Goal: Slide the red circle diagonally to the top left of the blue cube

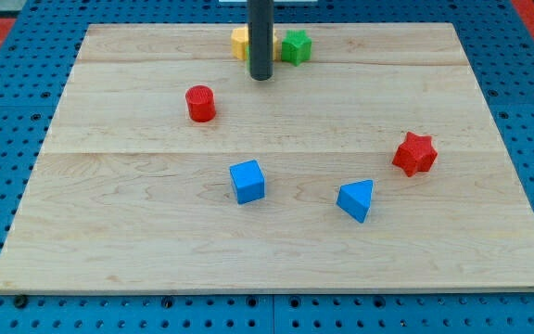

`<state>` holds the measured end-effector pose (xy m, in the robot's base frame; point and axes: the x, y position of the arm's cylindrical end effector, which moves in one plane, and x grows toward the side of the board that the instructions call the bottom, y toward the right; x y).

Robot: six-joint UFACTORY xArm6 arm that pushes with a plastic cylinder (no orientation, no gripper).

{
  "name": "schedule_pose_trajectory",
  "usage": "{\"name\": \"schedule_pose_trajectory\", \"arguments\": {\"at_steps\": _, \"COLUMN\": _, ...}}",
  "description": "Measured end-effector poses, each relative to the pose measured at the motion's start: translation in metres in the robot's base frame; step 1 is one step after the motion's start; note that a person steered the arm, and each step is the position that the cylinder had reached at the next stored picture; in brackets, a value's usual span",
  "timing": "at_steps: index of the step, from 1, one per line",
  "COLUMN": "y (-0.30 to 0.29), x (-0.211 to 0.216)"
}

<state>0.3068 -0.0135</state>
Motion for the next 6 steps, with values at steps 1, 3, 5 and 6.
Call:
{"name": "schedule_pose_trajectory", "arguments": {"at_steps": 1, "y": -0.062, "x": 0.003}}
{"name": "schedule_pose_trajectory", "arguments": {"at_steps": 3, "y": -0.098, "x": 0.050}}
{"name": "schedule_pose_trajectory", "arguments": {"at_steps": 5, "y": -0.163, "x": 0.122}}
{"name": "schedule_pose_trajectory", "arguments": {"at_steps": 6, "y": -0.049, "x": 0.107}}
